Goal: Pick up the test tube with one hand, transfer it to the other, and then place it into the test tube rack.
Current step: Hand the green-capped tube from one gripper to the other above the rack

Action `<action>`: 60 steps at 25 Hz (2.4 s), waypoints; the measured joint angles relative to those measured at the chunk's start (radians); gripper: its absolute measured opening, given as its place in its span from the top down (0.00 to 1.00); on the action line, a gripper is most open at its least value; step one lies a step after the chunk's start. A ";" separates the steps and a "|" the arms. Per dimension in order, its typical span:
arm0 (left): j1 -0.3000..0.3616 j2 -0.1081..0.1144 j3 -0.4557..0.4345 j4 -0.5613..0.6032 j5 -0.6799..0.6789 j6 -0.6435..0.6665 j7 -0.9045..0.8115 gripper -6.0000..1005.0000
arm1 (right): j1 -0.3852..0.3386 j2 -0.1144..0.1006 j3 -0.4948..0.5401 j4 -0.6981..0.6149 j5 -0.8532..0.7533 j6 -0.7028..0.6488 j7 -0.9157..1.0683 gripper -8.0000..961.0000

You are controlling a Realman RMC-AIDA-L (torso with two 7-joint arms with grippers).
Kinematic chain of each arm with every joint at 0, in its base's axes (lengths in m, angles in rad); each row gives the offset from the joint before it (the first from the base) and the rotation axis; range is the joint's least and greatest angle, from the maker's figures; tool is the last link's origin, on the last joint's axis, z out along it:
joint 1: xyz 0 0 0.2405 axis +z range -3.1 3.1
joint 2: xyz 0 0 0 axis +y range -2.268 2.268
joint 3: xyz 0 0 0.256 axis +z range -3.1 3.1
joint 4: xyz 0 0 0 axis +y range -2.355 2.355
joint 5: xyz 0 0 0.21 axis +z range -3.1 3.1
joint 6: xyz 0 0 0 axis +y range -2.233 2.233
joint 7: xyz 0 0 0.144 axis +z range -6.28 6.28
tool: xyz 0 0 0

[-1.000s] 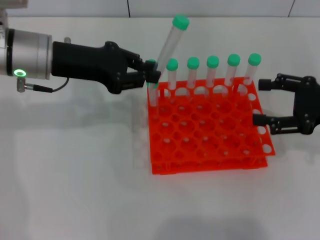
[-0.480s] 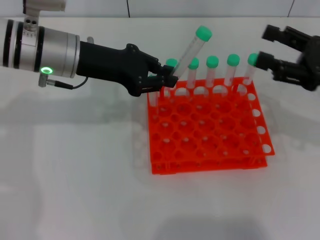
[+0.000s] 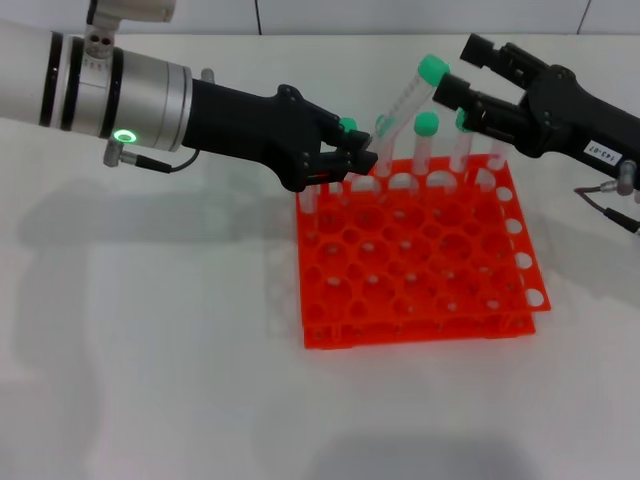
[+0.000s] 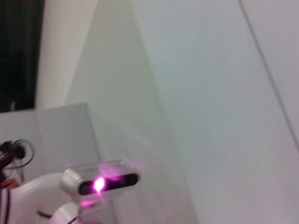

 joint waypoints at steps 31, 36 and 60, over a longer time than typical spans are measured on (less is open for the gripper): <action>-0.011 -0.022 -0.001 0.006 0.005 -0.017 0.010 0.78 | 0.058 0.002 -0.032 0.120 0.038 -0.006 -0.113 0.09; -0.009 -0.025 0.000 0.006 0.005 -0.022 0.010 0.78 | 0.063 0.002 -0.032 0.124 0.036 -0.006 -0.114 0.13; -0.003 -0.038 0.023 0.044 0.008 -0.015 -0.045 0.77 | 0.069 0.002 -0.031 0.122 0.043 0.025 -0.105 0.72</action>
